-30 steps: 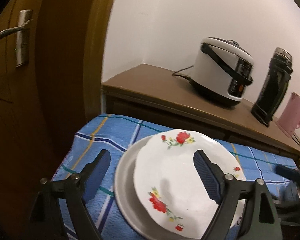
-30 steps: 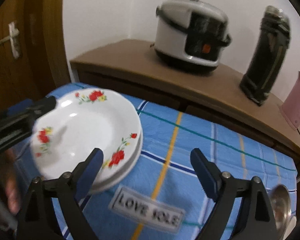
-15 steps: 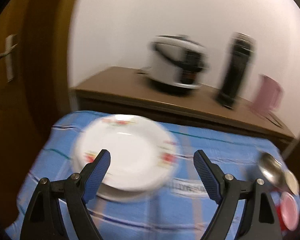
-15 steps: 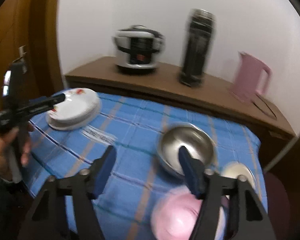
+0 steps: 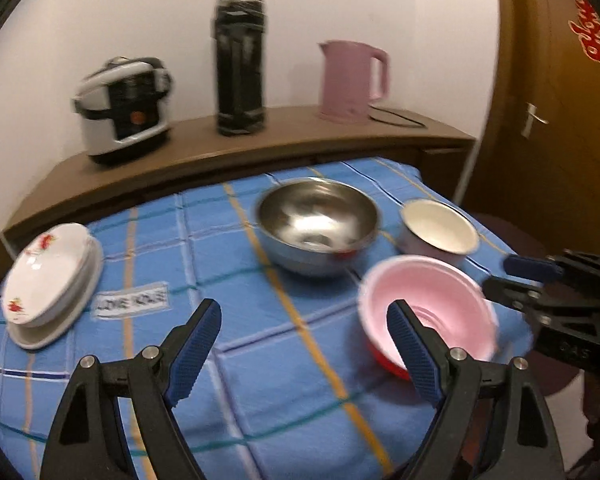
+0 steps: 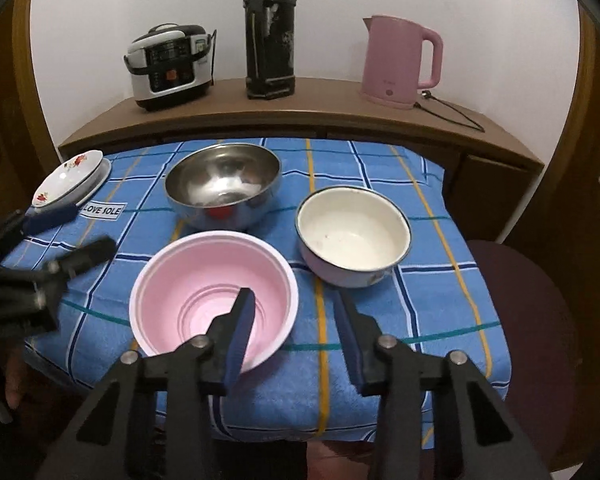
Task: Organize plates and bowls
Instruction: 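Close the left gripper on the rim of the pink bowl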
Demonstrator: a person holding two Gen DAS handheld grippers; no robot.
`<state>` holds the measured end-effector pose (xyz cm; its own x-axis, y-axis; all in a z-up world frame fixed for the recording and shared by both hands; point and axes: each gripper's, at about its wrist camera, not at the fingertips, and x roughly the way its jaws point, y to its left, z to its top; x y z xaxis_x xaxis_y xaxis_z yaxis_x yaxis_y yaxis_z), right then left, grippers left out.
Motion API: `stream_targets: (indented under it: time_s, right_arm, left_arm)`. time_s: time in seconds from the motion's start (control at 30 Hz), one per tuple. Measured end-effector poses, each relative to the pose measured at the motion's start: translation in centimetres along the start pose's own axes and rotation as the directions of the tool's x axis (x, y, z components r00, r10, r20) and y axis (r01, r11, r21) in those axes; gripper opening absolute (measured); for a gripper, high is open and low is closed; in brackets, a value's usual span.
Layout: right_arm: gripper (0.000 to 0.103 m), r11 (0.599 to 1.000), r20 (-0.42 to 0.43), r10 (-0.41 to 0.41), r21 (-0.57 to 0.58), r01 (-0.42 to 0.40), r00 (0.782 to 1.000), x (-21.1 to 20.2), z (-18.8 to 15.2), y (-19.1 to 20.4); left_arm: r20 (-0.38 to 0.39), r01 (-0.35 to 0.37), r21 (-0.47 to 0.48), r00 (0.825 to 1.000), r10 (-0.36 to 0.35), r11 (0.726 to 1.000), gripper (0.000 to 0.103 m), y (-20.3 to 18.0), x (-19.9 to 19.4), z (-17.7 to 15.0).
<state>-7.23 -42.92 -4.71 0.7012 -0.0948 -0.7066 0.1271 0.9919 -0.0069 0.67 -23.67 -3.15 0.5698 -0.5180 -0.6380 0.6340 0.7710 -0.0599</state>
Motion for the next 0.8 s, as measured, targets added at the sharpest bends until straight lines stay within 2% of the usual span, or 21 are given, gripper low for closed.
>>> stream_targets:
  time_s: [0.1,0.17,0.2,0.33,0.4,0.53,0.6,0.67,0.8]
  right_arm:
    - [0.035,0.999,-0.010,0.032,0.019,-0.032,0.999,0.5,-0.4,-0.4]
    - [0.033,0.999,-0.014,0.038,0.022,-0.038,0.999,0.8,-0.7,-0.4]
    - [0.033,0.999,-0.017,0.042,0.025,-0.041,0.999,0.9,-0.8,-0.6]
    - [0.022,0.998,-0.013,0.051,0.027,-0.051,0.999,1.2,-1.0,-0.7]
    - [0.019,0.998,-0.017,0.061,0.025,-0.061,0.998,1.6,-1.2,-0.6]
    - [0.012,0.997,-0.013,0.069,0.027,-0.069,0.997,1.9,-1.4,-0.5]
    - [0.011,0.997,-0.004,0.074,0.032,-0.074,0.997,1.8,-1.4,-0.6]
    - [0.010,0.996,0.008,0.077,0.039,-0.077,0.997,1.6,-1.2,-0.8]
    - [0.010,0.995,0.029,0.085,0.043,-0.086,0.996,1.0,-0.9,-0.9]
  left_arm:
    - [-0.012,0.011,0.024,1.000,-0.011,1.000,0.080,-1.3,0.2,-0.4]
    - [-0.026,0.015,0.040,1.000,-0.014,0.999,0.070,-1.9,0.5,-0.5]
    - [-0.039,0.019,0.047,0.999,-0.017,0.999,0.068,-2.2,0.8,-0.6]
    - [-0.076,0.034,0.074,0.997,-0.028,0.997,0.050,-3.6,1.8,-1.3]
    - [-0.097,0.057,0.076,0.994,-0.050,0.995,0.047,-4.1,2.3,-1.5]
    - [-0.125,0.067,0.079,0.991,-0.057,0.995,0.032,-4.5,3.2,-1.8]
    - [-0.125,0.060,0.075,0.991,-0.050,0.995,0.032,-4.4,3.3,-1.8]
    - [-0.128,0.061,0.064,0.990,-0.053,0.996,0.027,-4.3,3.3,-1.7]
    - [-0.141,0.074,0.042,0.988,-0.067,0.996,0.026,-4.1,3.3,-1.5]
